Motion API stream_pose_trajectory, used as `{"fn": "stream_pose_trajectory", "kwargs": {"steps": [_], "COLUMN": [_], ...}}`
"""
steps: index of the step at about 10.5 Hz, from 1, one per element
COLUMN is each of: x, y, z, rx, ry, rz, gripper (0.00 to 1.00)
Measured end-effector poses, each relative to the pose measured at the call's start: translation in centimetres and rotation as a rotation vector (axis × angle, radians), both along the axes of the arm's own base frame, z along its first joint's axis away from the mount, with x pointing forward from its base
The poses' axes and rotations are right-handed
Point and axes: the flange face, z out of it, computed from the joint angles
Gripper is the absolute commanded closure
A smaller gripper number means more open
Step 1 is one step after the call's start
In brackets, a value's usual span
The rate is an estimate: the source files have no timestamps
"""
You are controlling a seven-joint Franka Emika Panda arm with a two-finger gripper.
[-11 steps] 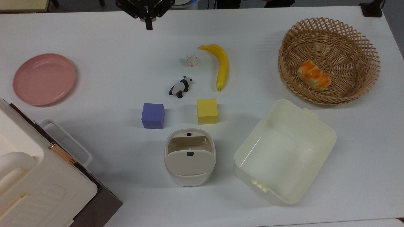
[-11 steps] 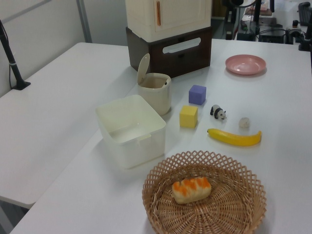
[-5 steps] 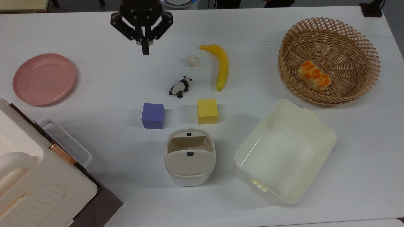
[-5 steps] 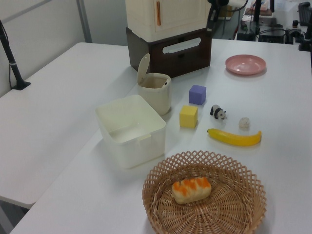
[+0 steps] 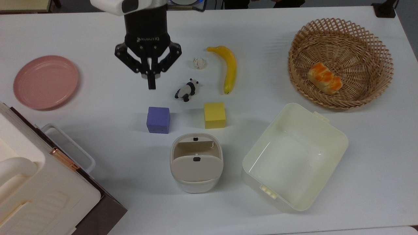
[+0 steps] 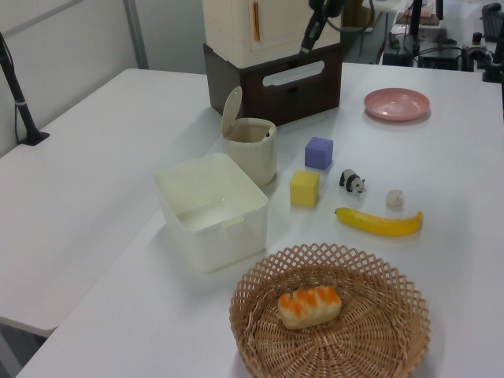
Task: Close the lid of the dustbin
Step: 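Move the gripper toward the open lid of the cream dustbin, then lower the gripper behind the raised lid of the dustbin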
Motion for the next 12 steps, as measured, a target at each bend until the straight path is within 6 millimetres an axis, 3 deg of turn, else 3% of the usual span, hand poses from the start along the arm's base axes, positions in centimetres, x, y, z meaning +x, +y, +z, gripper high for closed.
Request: {"fn": "stream_pose_trajectory", "kwargs": {"steps": [5, 9, 12], "x": [3.9, 5.4, 7.2], "y": [2.5, 3.4, 4.1], "z": [-4.7, -4.3, -6.0], "rx": [0.015, 0.027, 0.032], "ry": [-0.137, -0.339, -0.431], "rz": [0.030, 0.048, 0.061], "gripper": [1.00, 1.00, 1.00]}}
